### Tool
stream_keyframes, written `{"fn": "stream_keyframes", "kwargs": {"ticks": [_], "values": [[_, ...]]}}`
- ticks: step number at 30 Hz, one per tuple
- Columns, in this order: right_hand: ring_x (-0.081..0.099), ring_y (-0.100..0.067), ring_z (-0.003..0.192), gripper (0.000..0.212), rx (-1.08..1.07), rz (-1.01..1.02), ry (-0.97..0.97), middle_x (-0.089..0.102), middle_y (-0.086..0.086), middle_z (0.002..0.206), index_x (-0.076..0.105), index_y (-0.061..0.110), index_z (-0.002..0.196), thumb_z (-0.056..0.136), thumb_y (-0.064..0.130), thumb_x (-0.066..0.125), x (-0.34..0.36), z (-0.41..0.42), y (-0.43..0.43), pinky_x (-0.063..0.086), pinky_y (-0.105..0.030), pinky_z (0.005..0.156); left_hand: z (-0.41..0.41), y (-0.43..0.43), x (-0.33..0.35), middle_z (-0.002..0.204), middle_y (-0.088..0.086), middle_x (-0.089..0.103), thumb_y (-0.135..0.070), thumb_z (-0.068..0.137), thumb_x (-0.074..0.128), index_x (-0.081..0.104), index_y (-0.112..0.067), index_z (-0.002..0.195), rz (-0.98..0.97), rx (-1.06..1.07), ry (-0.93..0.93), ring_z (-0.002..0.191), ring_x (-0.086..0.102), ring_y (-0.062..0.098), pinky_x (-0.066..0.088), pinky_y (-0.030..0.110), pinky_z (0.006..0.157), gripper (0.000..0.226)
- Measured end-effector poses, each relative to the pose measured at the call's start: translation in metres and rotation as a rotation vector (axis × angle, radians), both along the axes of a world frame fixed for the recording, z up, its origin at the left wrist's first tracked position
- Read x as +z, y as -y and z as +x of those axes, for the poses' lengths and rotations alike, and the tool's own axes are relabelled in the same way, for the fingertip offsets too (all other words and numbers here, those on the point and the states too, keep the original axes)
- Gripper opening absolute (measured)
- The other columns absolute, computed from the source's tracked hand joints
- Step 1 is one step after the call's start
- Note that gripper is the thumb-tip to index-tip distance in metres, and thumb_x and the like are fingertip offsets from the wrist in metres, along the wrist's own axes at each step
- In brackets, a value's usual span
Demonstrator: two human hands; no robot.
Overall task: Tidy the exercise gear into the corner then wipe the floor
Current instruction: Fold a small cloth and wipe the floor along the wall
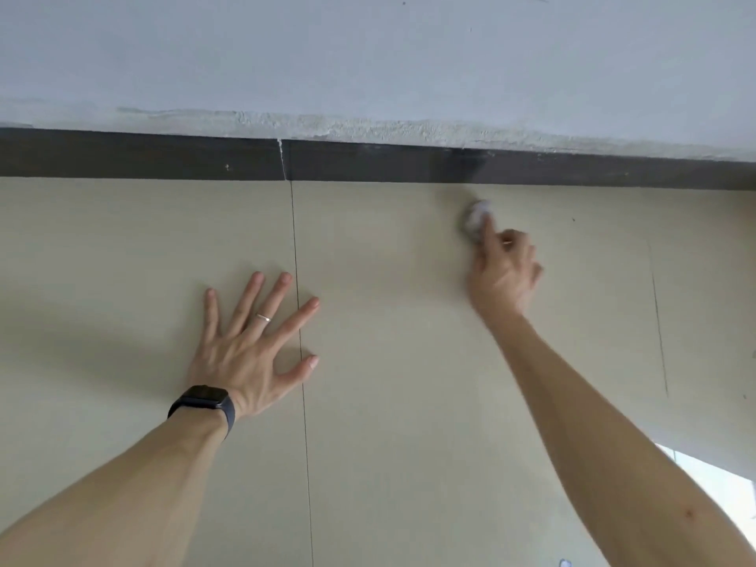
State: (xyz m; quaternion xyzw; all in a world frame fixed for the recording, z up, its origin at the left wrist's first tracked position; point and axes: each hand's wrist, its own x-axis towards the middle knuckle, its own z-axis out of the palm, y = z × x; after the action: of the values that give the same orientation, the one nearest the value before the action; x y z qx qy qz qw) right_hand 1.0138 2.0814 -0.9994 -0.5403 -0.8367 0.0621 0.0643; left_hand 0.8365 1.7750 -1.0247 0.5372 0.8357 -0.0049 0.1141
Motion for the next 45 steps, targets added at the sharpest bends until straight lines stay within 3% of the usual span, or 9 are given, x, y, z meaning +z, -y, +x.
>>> {"fn": "stream_keyframes", "kwargs": {"ticks": [2, 5, 15, 22, 31, 33, 38, 41, 45], "values": [[0.041, -0.027, 0.118, 0.064, -0.496, -0.135, -0.071, 0.042, -0.007, 0.129, 0.039, 0.041, 0.147, 0.09, 0.012, 0.044, 0.004, -0.004, -0.037, 0.028, -0.041, 0.099, 0.001, 0.0, -0.001, 0.168, -0.006, -0.001, -0.076, 0.084, 0.031, 0.013, -0.048, 0.155, 0.002, 0.007, -0.008, 0.155, 0.002, 0.025, 0.008, 0.07, 0.113, 0.078], [0.038, -0.028, 0.122, 0.071, -0.674, -0.182, -0.071, 0.037, -0.007, 0.133, 0.035, 0.039, 0.148, 0.084, 0.009, 0.045, 0.006, -0.023, -0.052, 0.027, -0.039, 0.099, 0.0, 0.0, 0.0, 0.168, -0.006, 0.0, -0.076, 0.084, 0.03, 0.013, -0.048, 0.155, 0.002, 0.003, -0.006, 0.155, 0.002, 0.025, 0.007, 0.069, 0.114, 0.079], [0.05, -0.03, 0.099, 0.064, 0.383, -0.078, -0.005, 0.054, -0.004, 0.118, 0.054, 0.037, 0.137, 0.079, 0.015, 0.04, -0.001, -0.045, 0.029, 0.036, -0.044, 0.085, 0.001, 0.0, 0.002, 0.168, -0.006, 0.0, -0.076, 0.083, 0.031, 0.01, -0.049, 0.155, -0.014, 0.012, -0.01, 0.154, 0.004, 0.026, 0.007, 0.069, 0.114, 0.08], [0.039, -0.028, 0.121, 0.076, -0.396, -0.185, 0.035, 0.041, -0.005, 0.13, 0.045, 0.045, 0.141, 0.078, 0.004, 0.044, 0.012, -0.022, -0.044, 0.028, -0.042, 0.094, 0.001, -0.002, 0.003, 0.168, -0.007, -0.003, -0.076, 0.082, 0.033, 0.011, -0.051, 0.154, -0.023, 0.027, 0.015, 0.155, -0.001, 0.023, 0.001, 0.066, 0.115, 0.079], [0.055, -0.031, 0.091, 0.064, 0.736, -0.199, -0.02, 0.057, -0.006, 0.111, 0.058, 0.033, 0.135, 0.076, 0.009, 0.062, 0.011, -0.025, 0.125, 0.043, -0.044, 0.079, -0.001, -0.002, 0.006, 0.168, -0.005, -0.004, -0.077, 0.084, 0.029, 0.016, -0.049, 0.154, -0.062, 0.016, 0.039, 0.155, -0.002, 0.026, 0.006, 0.07, 0.115, 0.076], [0.055, -0.032, 0.095, 0.066, 0.661, -0.098, 0.05, 0.057, -0.007, 0.113, 0.058, 0.037, 0.133, 0.076, 0.004, 0.063, 0.011, -0.025, 0.068, 0.039, -0.045, 0.083, -0.001, -0.002, 0.005, 0.168, -0.005, -0.004, -0.076, 0.084, 0.029, 0.014, -0.048, 0.155, -0.055, 0.009, 0.043, 0.155, -0.001, 0.026, 0.007, 0.07, 0.115, 0.077], [0.043, -0.031, 0.113, 0.065, -0.063, -0.113, 0.043, 0.046, -0.007, 0.124, 0.049, 0.04, 0.139, 0.085, 0.005, 0.047, 0.016, -0.007, -0.023, 0.031, -0.045, 0.093, 0.0, -0.001, 0.004, 0.168, -0.006, -0.007, -0.075, 0.085, 0.029, 0.009, -0.05, 0.155, -0.028, 0.021, 0.04, 0.155, -0.002, 0.025, 0.007, 0.069, 0.115, 0.077], [0.048, -0.032, 0.104, 0.07, 0.108, -0.161, -0.04, 0.05, -0.009, 0.119, 0.055, 0.038, 0.136, 0.073, 0.009, 0.051, 0.009, 0.038, 0.069, 0.036, -0.043, 0.086, 0.0, 0.0, 0.007, 0.167, -0.007, -0.01, -0.076, 0.085, 0.028, 0.004, -0.05, 0.155, -0.048, 0.027, 0.068, 0.154, -0.006, 0.024, 0.004, 0.069, 0.116, 0.078], [0.054, -0.025, 0.093, 0.069, 0.722, -0.227, 0.019, 0.049, 0.002, 0.117, 0.057, 0.043, 0.133, 0.075, 0.007, 0.049, 0.004, 0.094, 0.206, 0.041, -0.039, 0.081, 0.0, -0.002, 0.01, 0.167, -0.006, -0.012, -0.075, 0.086, 0.032, 0.002, -0.049, 0.155, -0.084, 0.027, 0.079, 0.154, -0.009, 0.023, 0.005, 0.069, 0.116, 0.08]]}}
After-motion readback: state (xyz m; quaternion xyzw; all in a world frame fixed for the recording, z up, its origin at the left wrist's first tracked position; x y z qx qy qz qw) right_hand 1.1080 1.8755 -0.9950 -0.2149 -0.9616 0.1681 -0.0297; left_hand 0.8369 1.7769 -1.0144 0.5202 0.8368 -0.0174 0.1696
